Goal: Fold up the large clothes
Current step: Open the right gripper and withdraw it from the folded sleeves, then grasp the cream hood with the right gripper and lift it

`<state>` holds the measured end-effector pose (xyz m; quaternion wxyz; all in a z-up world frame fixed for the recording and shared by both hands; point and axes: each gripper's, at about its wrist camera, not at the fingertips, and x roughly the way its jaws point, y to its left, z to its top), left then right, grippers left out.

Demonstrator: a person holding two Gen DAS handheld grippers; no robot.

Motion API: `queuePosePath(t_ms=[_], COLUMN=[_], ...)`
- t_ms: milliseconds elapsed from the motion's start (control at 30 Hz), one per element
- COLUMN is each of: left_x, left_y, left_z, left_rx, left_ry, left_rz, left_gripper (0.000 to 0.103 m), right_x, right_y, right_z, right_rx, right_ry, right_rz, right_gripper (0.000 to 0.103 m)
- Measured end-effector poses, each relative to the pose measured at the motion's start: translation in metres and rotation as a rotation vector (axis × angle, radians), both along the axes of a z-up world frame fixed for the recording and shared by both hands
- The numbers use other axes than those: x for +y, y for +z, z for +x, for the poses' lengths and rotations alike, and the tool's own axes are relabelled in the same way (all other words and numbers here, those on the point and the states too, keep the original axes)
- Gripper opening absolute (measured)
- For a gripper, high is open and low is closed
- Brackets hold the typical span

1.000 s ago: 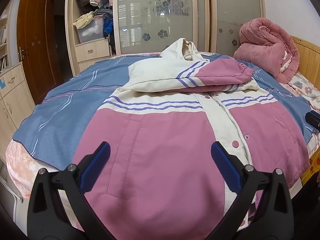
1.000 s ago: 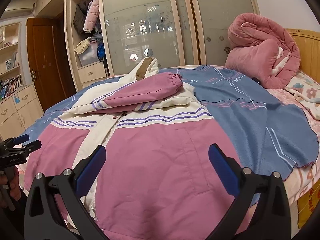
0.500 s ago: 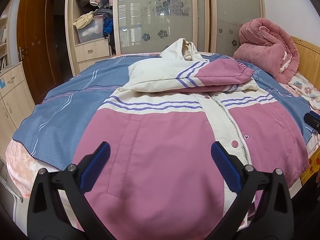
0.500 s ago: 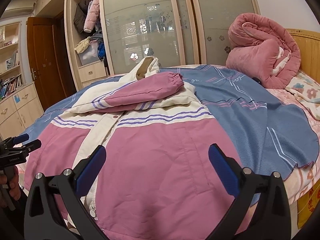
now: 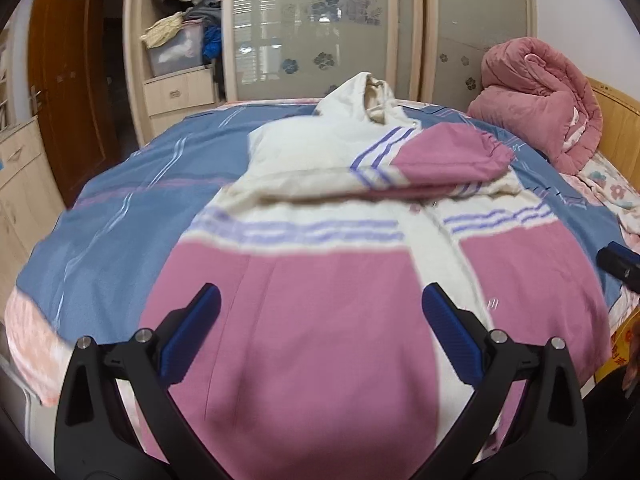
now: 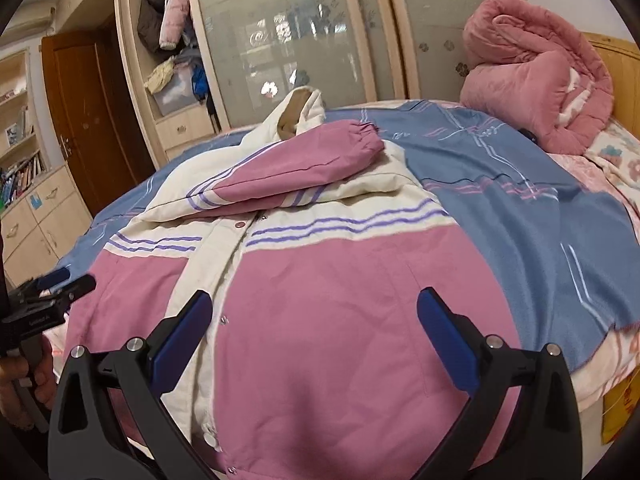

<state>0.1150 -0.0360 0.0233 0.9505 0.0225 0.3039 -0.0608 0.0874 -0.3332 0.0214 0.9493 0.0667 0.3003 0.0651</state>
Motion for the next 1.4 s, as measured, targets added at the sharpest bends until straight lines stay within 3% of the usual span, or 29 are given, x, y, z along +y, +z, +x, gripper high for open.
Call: queuePosePath(t_ms=[133,233,333,433,500,600,667,733,800,833,1000,1033,1067,1133,1400], left_x=[-0.022,-0.033,-0.029,-0.017,-0.015,-0.014,-0.011,-0.005,-0.001,0.000,0.008,0.010,0.011,0.011,0.002], left_y=[0.041,0.057,0.042,0.007,0.001,0.003,0.003,0.006,0.003,0.000,-0.016,-0.018,-0.020,-0.023,-0.023], left_z=[0.035,0.071,0.086,0.091,0.098,0.107,0.113,0.119,0.124,0.127,0.137,0.138,0.139,0.140,0.139], left_rx=[-0.082,-0.108,-0.117,-0.025,-0.001,-0.027,-0.014,-0.008,-0.003,0.009,0.073,0.081,0.087,0.092,0.081], left_ry=[-0.046,-0.066,-0.035,-0.016,-0.012,0.012,0.019,0.018,0.033,0.037,0.036,0.042,0.044,0.046,0.030], left_rz=[0.028,0.004,-0.014,-0.030,-0.047,-0.004,-0.011,-0.052,-0.039,-0.036,-0.040,-0.043,-0.049,-0.045,-0.033], left_gripper=[0.101,0.101,0.101,0.101,0.101,0.101,0.101,0.101,0.101,0.101,0.101,0.101,0.101,0.101,0.101], right_x=[0.018,0.025,0.036,0.051,0.064,0.073,0.073,0.074,0.075,0.075,0.073,0.075,0.074,0.070,0.042], right_y=[0.043,0.070,0.085,0.093,0.091,0.078,0.066,0.053,0.041,0.035,0.012,0.008,0.004,0.005,0.051], right_z=[0.055,0.121,0.201,0.285,0.341,0.424,0.469,0.513,0.540,0.555,0.598,0.602,0.604,0.599,0.534], right_rx=[0.020,0.064,0.124,0.174,0.206,0.245,0.287,0.325,0.362,0.378,0.420,0.426,0.420,0.403,0.212], right_ry=[0.019,0.008,-0.002,-0.017,-0.009,-0.053,-0.079,-0.111,-0.119,-0.132,-0.166,-0.173,-0.195,-0.217,-0.122], right_rz=[-0.083,-0.074,-0.081,-0.116,-0.176,-0.242,-0.237,-0.227,-0.229,-0.225,-0.194,-0.206,-0.233,-0.218,-0.119], right_gripper=[0.102,0.102,0.102,0.101,0.101,0.097,0.084,0.077,0.073,0.064,0.060,0.048,0.024,0.005,0.002])
